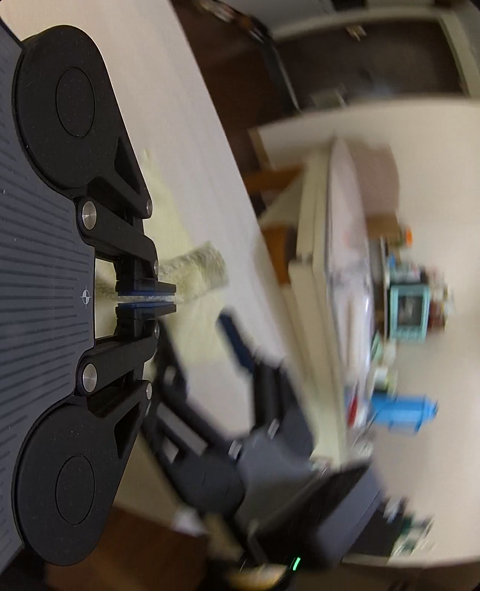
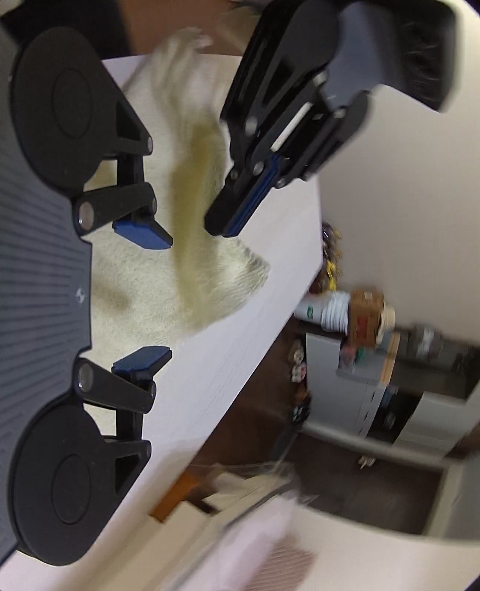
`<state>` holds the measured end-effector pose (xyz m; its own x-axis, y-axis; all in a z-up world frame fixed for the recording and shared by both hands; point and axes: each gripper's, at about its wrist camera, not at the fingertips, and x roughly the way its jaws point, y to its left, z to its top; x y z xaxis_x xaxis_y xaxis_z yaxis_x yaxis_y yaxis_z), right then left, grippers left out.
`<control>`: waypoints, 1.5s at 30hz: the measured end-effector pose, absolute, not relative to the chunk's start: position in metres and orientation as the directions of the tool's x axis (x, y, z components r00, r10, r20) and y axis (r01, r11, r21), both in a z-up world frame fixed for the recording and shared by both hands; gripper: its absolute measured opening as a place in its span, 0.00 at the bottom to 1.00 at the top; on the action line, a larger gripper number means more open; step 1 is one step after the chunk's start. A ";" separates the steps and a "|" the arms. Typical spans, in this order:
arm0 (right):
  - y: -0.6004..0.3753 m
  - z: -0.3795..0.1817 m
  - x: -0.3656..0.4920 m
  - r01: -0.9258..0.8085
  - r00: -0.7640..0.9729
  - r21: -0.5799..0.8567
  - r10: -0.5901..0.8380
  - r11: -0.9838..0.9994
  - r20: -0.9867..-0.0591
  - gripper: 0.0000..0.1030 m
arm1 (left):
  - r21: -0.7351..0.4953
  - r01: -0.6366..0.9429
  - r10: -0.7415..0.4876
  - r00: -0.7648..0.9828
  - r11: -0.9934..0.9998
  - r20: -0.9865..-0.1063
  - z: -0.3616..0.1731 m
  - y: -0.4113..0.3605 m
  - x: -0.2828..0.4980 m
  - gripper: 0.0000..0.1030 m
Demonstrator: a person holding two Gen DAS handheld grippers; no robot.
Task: Fold towel
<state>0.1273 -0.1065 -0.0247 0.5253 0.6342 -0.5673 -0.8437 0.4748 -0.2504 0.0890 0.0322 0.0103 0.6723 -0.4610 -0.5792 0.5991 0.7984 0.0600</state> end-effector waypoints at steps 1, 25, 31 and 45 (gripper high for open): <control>-0.105 -0.025 0.123 -0.848 0.525 -0.285 0.634 0.446 -0.569 0.65 | 0.074 0.628 -0.476 0.656 0.775 -0.585 0.009 0.028 0.085 0.03; -0.158 -0.005 0.038 -0.855 0.513 -0.279 0.630 0.438 -0.583 0.09 | 0.146 0.593 -0.410 0.694 0.792 -0.592 0.002 0.073 -0.015 0.43; -0.169 0.005 0.034 -0.824 0.545 -0.246 0.598 0.510 -0.588 0.09 | 0.217 0.616 -0.401 0.701 0.757 -0.590 -0.009 0.068 -0.049 0.43; -0.187 0.014 0.017 -0.801 0.554 -0.203 0.571 0.563 -0.605 0.09 | 0.587 0.628 -0.267 0.765 0.512 -0.585 -0.059 0.039 -0.085 0.35</control>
